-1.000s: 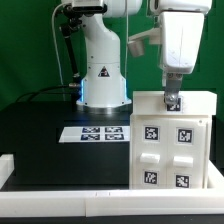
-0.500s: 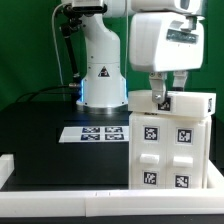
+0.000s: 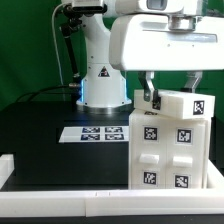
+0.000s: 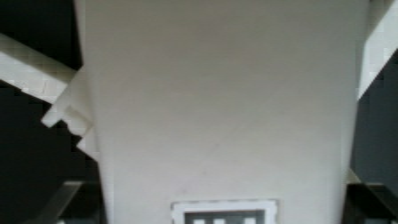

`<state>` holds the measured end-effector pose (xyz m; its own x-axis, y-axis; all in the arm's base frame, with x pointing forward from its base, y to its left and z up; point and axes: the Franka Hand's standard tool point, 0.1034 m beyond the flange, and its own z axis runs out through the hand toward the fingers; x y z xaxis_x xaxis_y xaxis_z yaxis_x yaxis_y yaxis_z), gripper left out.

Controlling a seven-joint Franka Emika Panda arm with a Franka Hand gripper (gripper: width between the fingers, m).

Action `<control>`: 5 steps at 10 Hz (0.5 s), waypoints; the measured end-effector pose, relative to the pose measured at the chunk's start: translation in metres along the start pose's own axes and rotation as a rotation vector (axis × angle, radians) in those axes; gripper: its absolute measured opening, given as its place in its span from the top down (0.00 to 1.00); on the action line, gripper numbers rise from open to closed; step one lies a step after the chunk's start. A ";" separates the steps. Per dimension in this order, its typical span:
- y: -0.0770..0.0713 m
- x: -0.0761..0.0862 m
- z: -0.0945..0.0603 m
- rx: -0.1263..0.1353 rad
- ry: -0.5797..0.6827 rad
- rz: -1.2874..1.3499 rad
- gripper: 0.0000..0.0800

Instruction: Assemble cabinet

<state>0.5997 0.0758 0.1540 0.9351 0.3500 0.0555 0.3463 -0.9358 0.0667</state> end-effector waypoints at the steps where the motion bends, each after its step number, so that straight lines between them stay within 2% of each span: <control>1: 0.000 0.000 0.000 0.000 0.000 0.080 0.30; 3: -0.001 0.000 0.000 0.005 0.002 0.203 0.30; 5: -0.002 -0.003 0.001 0.034 0.027 0.513 0.30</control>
Offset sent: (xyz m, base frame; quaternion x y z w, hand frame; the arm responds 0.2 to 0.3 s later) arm -0.0102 -0.0114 0.0003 0.0044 0.0261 0.3174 0.9479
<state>0.5961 0.0766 0.1532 0.9831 -0.1543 0.0986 -0.1542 -0.9880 -0.0086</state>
